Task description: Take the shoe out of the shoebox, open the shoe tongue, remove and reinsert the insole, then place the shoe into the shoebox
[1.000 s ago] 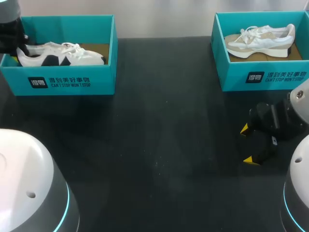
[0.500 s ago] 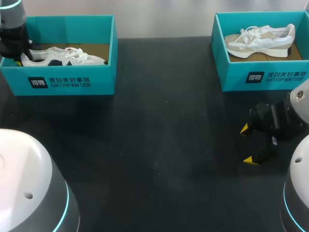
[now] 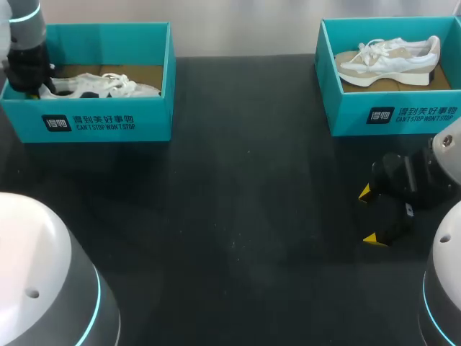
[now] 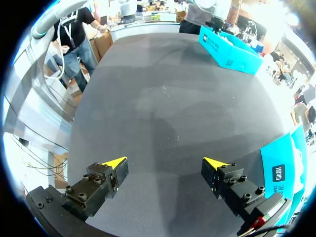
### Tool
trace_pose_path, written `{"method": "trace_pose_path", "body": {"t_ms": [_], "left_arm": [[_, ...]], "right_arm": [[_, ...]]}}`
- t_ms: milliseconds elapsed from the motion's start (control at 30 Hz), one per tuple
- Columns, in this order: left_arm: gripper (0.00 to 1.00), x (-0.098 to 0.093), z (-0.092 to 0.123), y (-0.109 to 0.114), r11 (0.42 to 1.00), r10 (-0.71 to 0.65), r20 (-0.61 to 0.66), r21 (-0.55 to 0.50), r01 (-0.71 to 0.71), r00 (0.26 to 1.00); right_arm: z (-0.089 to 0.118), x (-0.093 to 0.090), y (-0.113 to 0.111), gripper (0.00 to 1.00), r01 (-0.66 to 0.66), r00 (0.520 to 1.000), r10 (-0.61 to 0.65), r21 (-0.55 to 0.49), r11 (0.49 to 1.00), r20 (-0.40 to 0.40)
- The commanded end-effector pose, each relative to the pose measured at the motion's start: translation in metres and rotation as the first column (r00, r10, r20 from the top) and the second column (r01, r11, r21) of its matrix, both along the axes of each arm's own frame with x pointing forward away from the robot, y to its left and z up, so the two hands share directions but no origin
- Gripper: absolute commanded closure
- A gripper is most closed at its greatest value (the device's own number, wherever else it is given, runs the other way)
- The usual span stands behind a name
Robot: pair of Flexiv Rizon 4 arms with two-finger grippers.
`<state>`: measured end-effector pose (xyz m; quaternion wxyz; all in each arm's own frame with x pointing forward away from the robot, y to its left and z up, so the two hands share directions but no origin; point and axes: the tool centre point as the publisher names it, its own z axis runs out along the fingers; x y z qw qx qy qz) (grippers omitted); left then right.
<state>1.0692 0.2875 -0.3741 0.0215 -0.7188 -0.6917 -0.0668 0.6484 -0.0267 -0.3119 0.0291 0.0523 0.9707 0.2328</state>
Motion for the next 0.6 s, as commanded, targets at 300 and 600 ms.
{"method": "trace_pose_path", "body": {"t_ms": [300,600], "left_arm": [[1.0,-0.008,-0.011,0.0,0.999,-0.036,-0.013,0.021,0.036,0.999],[1.0,-0.012,-0.006,0.001,1.0,-0.016,-0.022,0.003,0.016,1.0]], "right_arm": [[0.0,-0.002,0.0,0.0,0.001,1.0,-0.001,-0.002,1.0,0.002],[0.0,-0.002,0.0,0.0,0.001,1.0,-0.001,-0.002,1.0,0.002]]}}
